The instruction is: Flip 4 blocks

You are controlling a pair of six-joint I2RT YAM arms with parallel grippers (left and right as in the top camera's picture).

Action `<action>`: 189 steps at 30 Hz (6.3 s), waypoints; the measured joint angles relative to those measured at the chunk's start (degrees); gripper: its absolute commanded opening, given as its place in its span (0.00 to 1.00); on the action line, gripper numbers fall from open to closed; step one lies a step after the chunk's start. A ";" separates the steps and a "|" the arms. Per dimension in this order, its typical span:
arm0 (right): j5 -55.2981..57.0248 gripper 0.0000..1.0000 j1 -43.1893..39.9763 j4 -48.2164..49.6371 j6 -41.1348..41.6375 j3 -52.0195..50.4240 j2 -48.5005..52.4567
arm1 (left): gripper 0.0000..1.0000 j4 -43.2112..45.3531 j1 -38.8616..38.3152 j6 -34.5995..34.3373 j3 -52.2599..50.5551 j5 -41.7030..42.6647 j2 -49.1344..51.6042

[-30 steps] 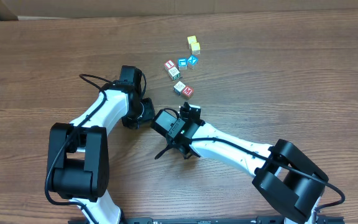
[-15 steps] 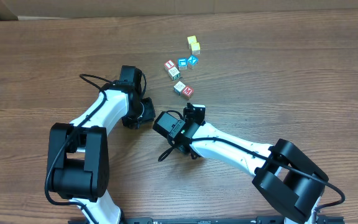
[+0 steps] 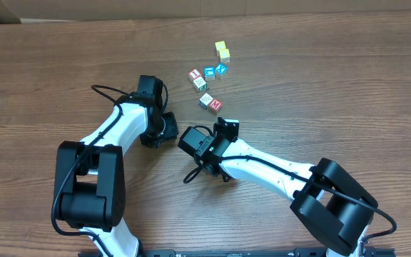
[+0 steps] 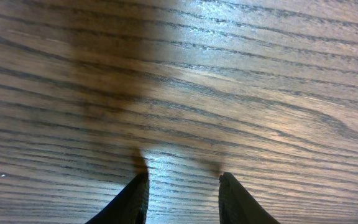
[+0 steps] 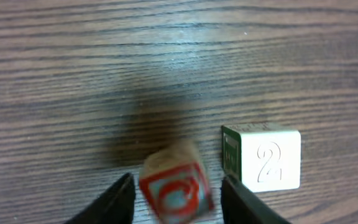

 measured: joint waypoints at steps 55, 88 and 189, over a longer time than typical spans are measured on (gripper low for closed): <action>-5.09 0.14 -0.22 3.69 -4.26 -0.02 0.04 | 0.38 0.31 0.00 -0.02 -0.13 0.37 -0.11; -2.60 0.15 -0.68 1.40 -2.71 0.76 0.04 | 0.37 0.33 0.00 -0.02 -0.13 0.35 -0.13; -27.47 0.78 -22.99 22.16 -44.35 9.70 4.33 | 0.41 3.85 0.37 1.09 -0.83 0.63 -0.42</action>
